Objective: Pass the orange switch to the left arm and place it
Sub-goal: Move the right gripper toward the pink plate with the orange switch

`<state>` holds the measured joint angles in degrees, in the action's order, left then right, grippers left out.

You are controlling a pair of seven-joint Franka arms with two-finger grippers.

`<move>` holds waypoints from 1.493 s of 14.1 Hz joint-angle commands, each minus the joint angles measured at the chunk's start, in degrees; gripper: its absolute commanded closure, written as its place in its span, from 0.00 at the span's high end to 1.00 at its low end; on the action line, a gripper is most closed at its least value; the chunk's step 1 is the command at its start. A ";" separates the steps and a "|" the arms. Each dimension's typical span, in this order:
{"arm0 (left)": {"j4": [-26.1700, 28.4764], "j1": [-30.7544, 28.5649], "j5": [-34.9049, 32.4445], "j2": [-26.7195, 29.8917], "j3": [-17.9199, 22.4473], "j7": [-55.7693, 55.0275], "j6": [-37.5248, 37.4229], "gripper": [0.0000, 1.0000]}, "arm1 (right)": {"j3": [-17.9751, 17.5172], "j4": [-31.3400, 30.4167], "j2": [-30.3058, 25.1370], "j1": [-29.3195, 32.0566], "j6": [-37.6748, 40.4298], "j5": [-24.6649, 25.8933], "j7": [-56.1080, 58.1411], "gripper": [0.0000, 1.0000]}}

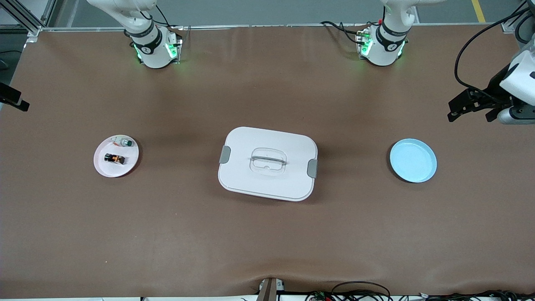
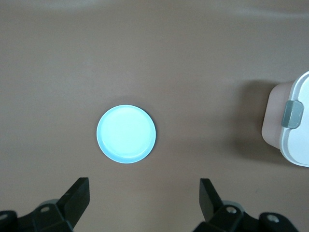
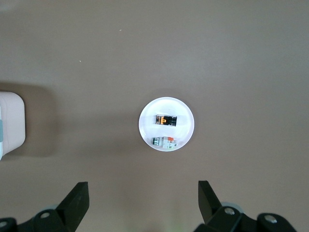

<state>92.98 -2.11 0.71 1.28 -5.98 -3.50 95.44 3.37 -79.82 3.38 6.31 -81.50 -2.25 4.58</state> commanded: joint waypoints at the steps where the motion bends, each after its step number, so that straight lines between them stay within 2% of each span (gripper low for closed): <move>1: -1.66 -0.01 -0.72 -0.05 -0.61 -0.28 -1.84 1.00 | -0.73 -1.21 -1.10 1.07 -1.20 -0.30 -0.36 1.00; 5: -2.72 0.43 -0.72 -0.49 -0.61 -0.28 -1.75 1.00 | -0.64 -1.82 -0.75 1.69 -0.94 -0.30 -0.09 1.00; 8: -2.81 0.44 -0.71 -1.10 -0.61 -0.37 -1.75 1.00 | -0.64 -1.65 3.98 1.60 -1.82 0.14 -0.10 1.00; 12: -5.88 0.35 -0.80 -3.82 -0.52 -0.37 -1.75 1.00 | -0.64 -1.74 9.62 1.68 -8.23 0.49 -0.36 1.00; 15: -6.58 0.00 -0.98 -5.66 -0.52 -0.37 -1.23 1.00 | -0.64 -2.09 10.23 2.30 -8.85 1.63 0.34 1.00; 18: -8.86 -0.18 -0.98 -8.30 -0.17 -0.28 0.44 1.00 | -0.73 -7.61 8.84 1.60 -11.91 4.43 0.34 1.00; 20: -10.45 -0.18 -1.07 -10.06 0.00 -0.19 0.79 1.00 | -0.90 -9.99 7.61 -0.32 -12.37 8.90 -0.53 1.00; 21: -10.98 -0.27 -1.07 -10.76 0.01 -0.19 1.49 1.00 | -0.90 -11.74 6.64 -0.86 -12.63 9.45 -1.93 1.00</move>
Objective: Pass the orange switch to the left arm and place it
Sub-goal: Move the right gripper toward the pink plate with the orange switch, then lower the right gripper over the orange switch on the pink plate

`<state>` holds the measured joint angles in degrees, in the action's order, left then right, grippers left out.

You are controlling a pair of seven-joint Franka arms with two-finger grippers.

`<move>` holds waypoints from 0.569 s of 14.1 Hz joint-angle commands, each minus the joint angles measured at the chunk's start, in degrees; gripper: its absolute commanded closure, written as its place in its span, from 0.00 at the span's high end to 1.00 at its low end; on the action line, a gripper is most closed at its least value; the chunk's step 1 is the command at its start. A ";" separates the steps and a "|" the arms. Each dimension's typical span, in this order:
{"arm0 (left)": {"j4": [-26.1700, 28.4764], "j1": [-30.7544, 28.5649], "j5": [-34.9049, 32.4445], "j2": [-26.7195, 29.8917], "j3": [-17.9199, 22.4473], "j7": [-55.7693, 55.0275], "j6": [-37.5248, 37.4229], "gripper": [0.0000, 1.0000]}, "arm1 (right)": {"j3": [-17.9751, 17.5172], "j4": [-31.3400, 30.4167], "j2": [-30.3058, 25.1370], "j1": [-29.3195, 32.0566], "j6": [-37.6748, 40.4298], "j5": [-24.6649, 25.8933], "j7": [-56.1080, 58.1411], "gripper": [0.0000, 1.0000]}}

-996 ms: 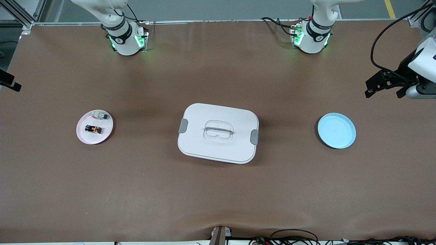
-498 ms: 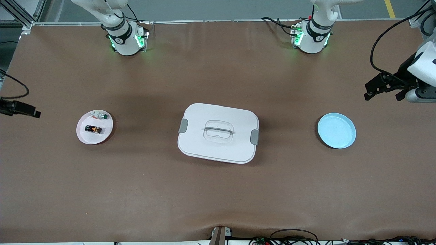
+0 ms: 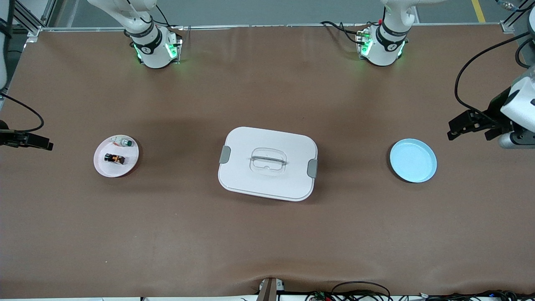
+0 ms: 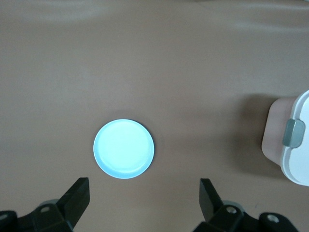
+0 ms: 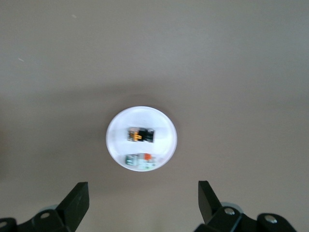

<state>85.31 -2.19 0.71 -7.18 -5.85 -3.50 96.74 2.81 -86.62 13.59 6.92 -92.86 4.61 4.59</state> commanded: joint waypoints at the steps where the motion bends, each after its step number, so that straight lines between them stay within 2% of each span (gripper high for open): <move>1: -3.31 -0.18 -1.07 -2.75 -0.04 -0.19 0.98 1.00 | -0.35 -6.96 -4.62 -1.56 -2.31 2.60 -3.95 1.00; 6: -3.66 -0.36 -1.07 -4.51 0.05 -0.10 5.03 1.00 | -0.35 -24.71 -12.53 -1.56 -16.44 2.60 -4.76 1.00; 8: -3.75 -0.44 -1.15 -5.12 0.05 -0.01 6.43 1.00 | -0.35 -26.66 -12.28 -1.39 -19.54 2.60 -4.76 1.00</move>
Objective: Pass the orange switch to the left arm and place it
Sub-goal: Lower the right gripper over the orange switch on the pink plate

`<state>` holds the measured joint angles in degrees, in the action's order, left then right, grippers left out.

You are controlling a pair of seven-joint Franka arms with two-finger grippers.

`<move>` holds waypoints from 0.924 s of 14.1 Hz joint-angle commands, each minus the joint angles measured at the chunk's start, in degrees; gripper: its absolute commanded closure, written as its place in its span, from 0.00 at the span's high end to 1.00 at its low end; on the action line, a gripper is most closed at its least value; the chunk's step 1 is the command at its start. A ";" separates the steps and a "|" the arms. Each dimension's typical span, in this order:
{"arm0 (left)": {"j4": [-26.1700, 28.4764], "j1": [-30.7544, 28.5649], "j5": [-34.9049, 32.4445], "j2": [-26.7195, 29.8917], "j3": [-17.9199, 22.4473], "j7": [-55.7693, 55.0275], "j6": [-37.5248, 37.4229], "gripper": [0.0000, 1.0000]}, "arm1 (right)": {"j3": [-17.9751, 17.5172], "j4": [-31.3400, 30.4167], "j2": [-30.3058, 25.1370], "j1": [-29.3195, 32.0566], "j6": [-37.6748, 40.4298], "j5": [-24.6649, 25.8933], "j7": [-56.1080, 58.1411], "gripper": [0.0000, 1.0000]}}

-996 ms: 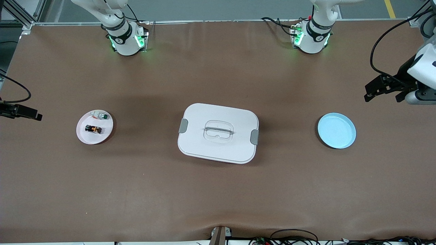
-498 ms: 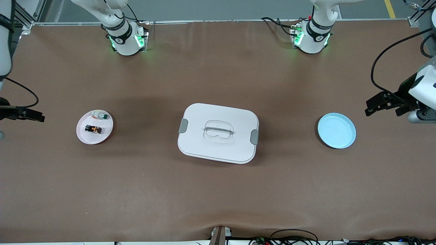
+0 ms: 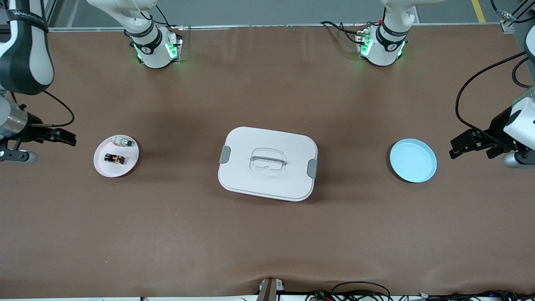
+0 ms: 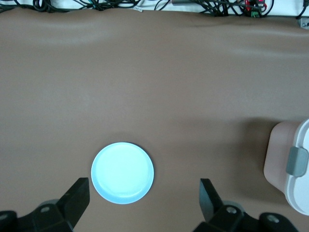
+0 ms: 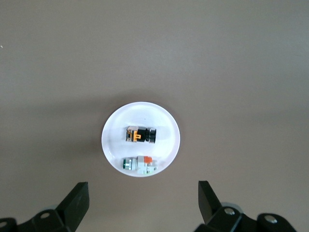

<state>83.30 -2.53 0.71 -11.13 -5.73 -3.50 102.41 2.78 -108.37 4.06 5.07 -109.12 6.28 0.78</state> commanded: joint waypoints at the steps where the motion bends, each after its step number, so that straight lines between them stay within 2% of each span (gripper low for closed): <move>1: -1.74 -0.11 -1.15 -1.18 -0.07 -0.01 0.78 1.00 | -0.23 -5.96 -2.57 0.73 -4.51 0.92 -1.22 1.00; 4: -1.74 -0.20 -1.15 -1.26 -0.07 -0.10 0.86 1.00 | -0.15 -11.85 -1.09 1.70 -13.90 0.92 -1.31 1.00; 7: -1.74 -0.20 -1.15 -1.26 -0.07 -0.19 0.87 1.00 | -0.23 -12.56 4.18 3.54 -19.36 0.92 -1.31 1.00; 10: -1.74 -0.20 -1.24 -0.91 -0.07 -0.10 0.78 1.00 | -0.23 -17.82 6.56 4.34 -29.27 0.83 -1.31 1.00; 13: -1.48 -0.11 -1.07 0.75 -0.07 -0.10 -0.62 1.00 | -0.32 -18.10 9.03 4.42 -31.15 0.22 -1.57 1.00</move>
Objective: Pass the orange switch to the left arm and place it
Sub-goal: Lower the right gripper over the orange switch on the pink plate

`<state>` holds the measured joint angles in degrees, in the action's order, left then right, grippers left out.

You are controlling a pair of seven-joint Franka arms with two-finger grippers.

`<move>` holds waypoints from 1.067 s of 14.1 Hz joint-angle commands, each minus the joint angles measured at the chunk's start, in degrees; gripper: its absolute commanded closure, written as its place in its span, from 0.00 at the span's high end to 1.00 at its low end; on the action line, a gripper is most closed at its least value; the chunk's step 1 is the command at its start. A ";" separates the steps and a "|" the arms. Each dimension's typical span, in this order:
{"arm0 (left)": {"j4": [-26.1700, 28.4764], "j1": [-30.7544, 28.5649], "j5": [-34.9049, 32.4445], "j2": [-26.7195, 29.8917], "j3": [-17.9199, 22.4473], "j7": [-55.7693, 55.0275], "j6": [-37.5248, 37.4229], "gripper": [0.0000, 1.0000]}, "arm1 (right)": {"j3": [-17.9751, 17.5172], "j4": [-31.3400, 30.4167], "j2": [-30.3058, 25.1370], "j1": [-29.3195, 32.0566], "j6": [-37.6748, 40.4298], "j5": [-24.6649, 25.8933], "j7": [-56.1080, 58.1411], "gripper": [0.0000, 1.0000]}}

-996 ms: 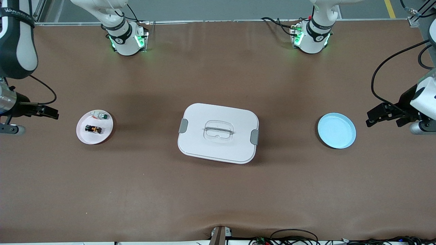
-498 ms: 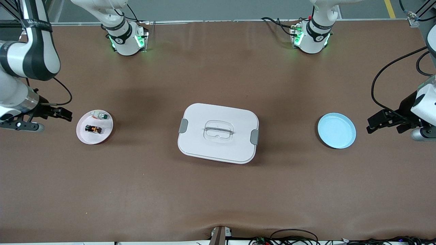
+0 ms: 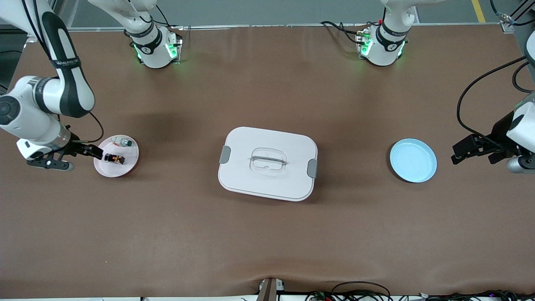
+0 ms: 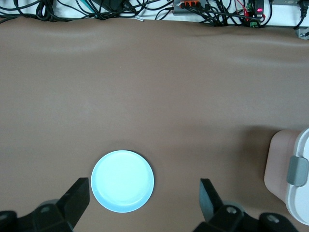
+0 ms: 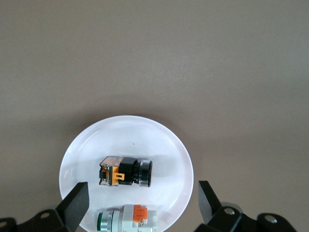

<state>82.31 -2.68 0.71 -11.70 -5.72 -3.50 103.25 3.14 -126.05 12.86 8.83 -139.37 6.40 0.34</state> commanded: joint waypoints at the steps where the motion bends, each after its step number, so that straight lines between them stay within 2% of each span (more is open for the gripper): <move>1: -0.40 0.04 -0.98 1.76 -0.17 -0.19 -3.13 1.00 | -0.68 -0.43 0.94 0.58 -1.42 0.01 -1.57 1.00; 9: -0.14 0.48 -0.63 6.77 -0.88 -2.91 -17.19 1.00 | -0.77 -0.87 3.67 0.23 -3.54 -2.45 -1.75 1.00; 15: -0.05 0.40 -0.28 8.45 -2.37 -3.97 -22.48 1.00 | -0.77 -2.01 5.95 0.14 -6.79 -2.45 -1.66 1.00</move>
<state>82.05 -2.14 0.71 -4.01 -7.81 -6.95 82.01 2.70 -127.30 18.08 8.82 -144.49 4.51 -0.68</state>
